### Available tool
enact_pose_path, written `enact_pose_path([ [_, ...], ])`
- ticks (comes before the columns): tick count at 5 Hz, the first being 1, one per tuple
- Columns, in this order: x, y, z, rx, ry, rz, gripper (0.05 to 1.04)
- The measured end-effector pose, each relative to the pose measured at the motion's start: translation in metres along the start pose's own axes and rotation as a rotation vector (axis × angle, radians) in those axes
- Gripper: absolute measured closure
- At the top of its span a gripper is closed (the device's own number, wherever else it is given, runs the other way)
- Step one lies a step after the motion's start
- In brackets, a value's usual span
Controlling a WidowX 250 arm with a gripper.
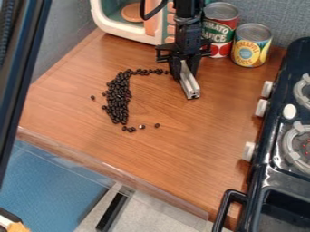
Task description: Sweep into pile
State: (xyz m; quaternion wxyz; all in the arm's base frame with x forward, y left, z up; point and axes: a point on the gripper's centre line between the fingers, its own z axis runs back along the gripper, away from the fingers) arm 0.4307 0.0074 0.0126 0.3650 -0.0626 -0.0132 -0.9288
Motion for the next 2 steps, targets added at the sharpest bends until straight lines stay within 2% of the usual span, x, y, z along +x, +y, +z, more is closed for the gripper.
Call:
enact_pose_path([
  [2, 0.0003, -0.003, -0.0005, 0.008, -0.01, 0.008, 0.696],
])
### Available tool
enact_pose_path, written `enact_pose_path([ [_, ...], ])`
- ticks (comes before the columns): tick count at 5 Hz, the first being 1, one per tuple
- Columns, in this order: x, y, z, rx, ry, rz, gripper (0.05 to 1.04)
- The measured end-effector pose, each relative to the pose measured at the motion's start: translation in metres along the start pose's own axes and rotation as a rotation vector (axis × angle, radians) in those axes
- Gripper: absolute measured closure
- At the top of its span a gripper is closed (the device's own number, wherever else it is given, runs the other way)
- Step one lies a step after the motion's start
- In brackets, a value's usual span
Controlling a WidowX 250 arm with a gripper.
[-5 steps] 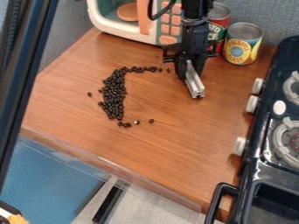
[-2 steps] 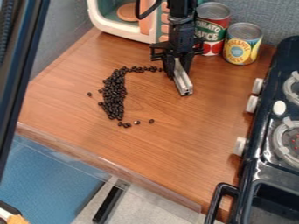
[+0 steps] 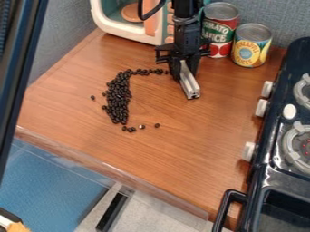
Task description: Sweep into pile
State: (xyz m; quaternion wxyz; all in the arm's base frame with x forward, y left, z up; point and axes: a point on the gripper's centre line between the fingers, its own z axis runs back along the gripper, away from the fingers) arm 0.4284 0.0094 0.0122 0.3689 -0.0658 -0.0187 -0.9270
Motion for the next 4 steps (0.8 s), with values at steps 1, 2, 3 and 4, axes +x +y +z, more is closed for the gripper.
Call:
enact_pose_path([
  [1, 0.0, -0.003, 0.0, -0.002, -0.008, 0.013, 0.696],
  [2, -0.002, -0.013, 0.001, -0.017, -0.043, 0.057, 0.696],
  [3, -0.009, -0.026, 0.002, -0.018, -0.054, 0.104, 0.696],
  [4, -0.01, -0.028, 0.001, -0.016, -0.061, 0.118, 0.696],
])
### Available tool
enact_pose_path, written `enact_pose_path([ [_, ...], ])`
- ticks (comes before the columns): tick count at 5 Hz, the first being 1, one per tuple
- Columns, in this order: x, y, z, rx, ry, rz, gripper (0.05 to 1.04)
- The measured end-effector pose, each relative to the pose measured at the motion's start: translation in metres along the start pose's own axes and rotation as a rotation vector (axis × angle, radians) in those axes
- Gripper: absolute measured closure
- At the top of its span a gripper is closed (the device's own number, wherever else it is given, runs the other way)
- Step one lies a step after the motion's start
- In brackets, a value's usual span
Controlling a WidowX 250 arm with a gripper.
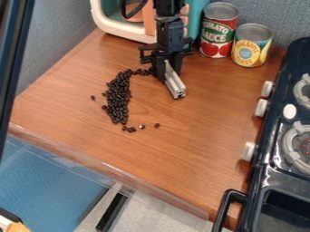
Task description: Sweep into pile
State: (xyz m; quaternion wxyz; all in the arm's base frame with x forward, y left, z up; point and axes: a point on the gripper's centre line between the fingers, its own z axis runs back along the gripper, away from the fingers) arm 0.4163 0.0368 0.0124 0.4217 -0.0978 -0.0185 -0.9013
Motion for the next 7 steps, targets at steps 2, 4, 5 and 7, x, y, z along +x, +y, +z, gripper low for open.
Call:
enact_pose_path([
  [2, -0.006, -0.023, 0.001, 0.011, -0.003, 0.06, 0.696],
  [4, -0.005, -0.037, 0.001, 0.052, -0.021, 0.143, 0.696],
  [5, -0.005, -0.045, 0.0, 0.06, -0.028, 0.194, 0.696],
  [7, -0.007, -0.056, 0.0, 0.064, -0.031, 0.244, 0.696],
])
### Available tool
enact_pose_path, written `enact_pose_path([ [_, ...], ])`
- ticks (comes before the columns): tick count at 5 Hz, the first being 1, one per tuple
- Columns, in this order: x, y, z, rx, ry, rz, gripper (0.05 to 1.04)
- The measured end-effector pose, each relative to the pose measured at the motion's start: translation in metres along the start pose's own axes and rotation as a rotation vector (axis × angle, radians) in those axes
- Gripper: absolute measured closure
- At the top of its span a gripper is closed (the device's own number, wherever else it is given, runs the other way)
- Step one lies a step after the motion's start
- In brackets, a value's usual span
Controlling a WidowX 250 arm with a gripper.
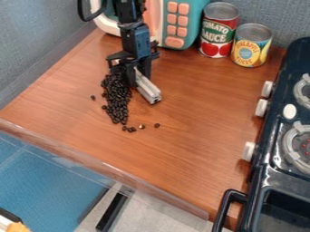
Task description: Sweep into pile
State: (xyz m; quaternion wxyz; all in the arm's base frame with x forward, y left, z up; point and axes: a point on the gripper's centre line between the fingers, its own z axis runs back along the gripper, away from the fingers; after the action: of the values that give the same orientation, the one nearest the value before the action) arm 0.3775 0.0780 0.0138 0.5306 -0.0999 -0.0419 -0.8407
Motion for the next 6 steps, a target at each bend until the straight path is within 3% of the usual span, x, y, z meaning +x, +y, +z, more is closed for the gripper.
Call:
enact_pose_path([
  [3, -0.012, -0.011, 0.002, 0.018, -0.013, 0.125, 0.696],
  [4, -0.012, -0.011, 0.002, 0.016, -0.015, 0.095, 0.696],
  [6, 0.004, 0.009, 0.013, 0.056, -0.055, 0.023, 0.696],
])
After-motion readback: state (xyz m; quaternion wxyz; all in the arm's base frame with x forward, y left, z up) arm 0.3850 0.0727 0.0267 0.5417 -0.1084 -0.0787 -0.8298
